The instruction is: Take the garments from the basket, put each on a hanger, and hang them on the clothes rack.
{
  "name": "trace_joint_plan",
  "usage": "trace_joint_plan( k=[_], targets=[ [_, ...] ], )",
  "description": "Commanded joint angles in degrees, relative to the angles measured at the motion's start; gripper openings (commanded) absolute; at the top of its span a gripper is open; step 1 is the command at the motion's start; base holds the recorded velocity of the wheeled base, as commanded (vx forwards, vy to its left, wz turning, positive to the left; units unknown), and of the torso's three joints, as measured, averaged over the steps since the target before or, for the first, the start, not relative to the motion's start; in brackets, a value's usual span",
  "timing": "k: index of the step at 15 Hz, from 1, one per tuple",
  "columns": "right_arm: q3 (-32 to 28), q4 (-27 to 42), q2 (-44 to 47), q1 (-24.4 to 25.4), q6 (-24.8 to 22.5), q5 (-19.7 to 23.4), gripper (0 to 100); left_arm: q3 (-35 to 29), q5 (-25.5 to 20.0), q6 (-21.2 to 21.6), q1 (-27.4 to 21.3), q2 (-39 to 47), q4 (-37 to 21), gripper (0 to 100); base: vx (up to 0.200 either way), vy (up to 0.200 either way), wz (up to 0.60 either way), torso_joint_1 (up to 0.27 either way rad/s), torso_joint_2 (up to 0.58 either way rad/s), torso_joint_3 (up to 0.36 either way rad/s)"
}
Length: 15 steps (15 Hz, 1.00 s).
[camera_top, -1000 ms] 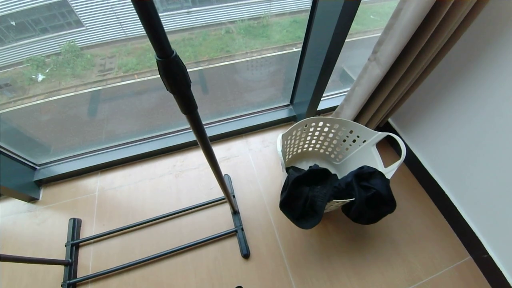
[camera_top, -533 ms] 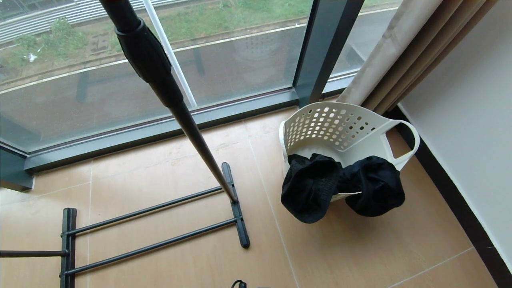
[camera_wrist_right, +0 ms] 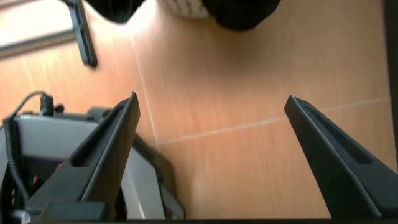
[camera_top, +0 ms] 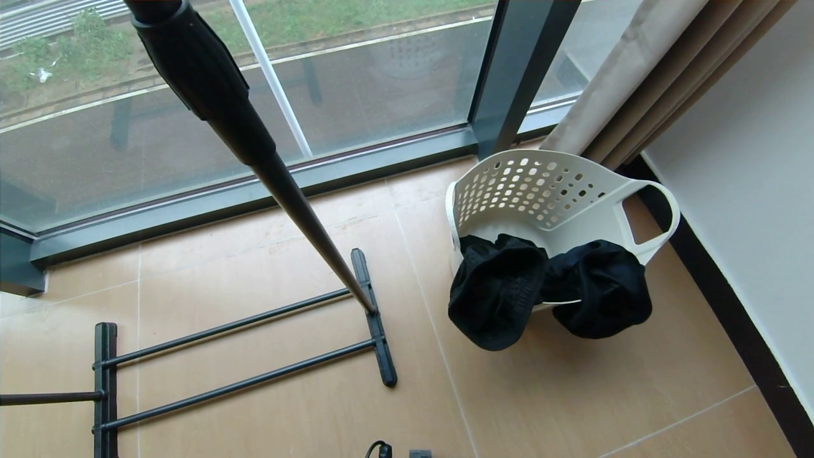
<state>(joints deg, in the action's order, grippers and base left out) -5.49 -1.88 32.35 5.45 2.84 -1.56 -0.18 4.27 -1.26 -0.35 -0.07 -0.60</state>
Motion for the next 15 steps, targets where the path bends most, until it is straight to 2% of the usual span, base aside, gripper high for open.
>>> trace_joint_plan(
  k=[1, 3, 4, 7, 8, 10, 12, 14, 15],
  targets=[
    [-14.6, -1.2, 34.8, 7.1, -0.6, 0.4, 100, 0.0, 0.0, -0.1, 0.1, 0.1, 0.1, 100, 0.0, 0.0, 0.0, 0.0, 0.0, 0.0],
    [-21.9, -1.3, 45.7, 9.8, -4.0, -0.4, 100, 0.0, 0.0, 0.0, 0.1, 0.1, 0.0, 100, 0.0, 0.0, 0.0, 0.0, 0.0, 0.0],
    [-27.6, -1.2, 52.5, 9.8, -9.6, -0.4, 100, 0.0, 0.0, 0.0, 0.1, 0.1, 0.0, 100, 0.0, 0.0, 0.0, 0.0, 0.0, 0.0],
    [-38.9, -0.8, 62.9, 10.6, -15.9, -2.8, 100, 0.1, 0.0, 0.1, 0.1, 0.1, 0.1, 100, 0.0, 0.0, 0.0, 0.0, 0.0, 0.0],
    [-45.8, -0.8, 68.5, 10.7, -20.9, -4.8, 100, 0.1, 0.0, 0.2, 0.1, 0.1, 0.1, 100, 0.0, 0.0, 0.0, 0.0, 0.0, 0.0],
    [-52.4, -0.8, 74.3, 10.8, -25.8, -5.6, 100, 0.1, 0.0, 0.1, 0.1, 0.1, 0.1, 100, 0.0, 0.0, 0.0, 0.0, 0.0, 0.0],
    [-57.0, -0.9, 77.8, 11.7, -28.9, -5.6, 100, 0.1, 0.0, 0.1, 0.1, 0.1, 0.1, 100, 0.0, 0.0, 0.0, 0.0, 0.0, 0.0],
    [-62.1, -1.2, 80.9, 11.7, -34.9, -5.6, 100, 0.1, 0.0, 0.2, 0.1, 0.1, 0.1, 100, 0.0, 0.0, 0.0, 0.0, 0.0, 0.0],
    [-64.7, -1.2, 81.7, 11.6, -36.5, -5.6, 100, 0.1, 0.0, 0.2, 0.1, 0.1, 0.1, 100, 0.0, 0.0, 0.0, 0.0, 0.0, 0.0]
  ],
)
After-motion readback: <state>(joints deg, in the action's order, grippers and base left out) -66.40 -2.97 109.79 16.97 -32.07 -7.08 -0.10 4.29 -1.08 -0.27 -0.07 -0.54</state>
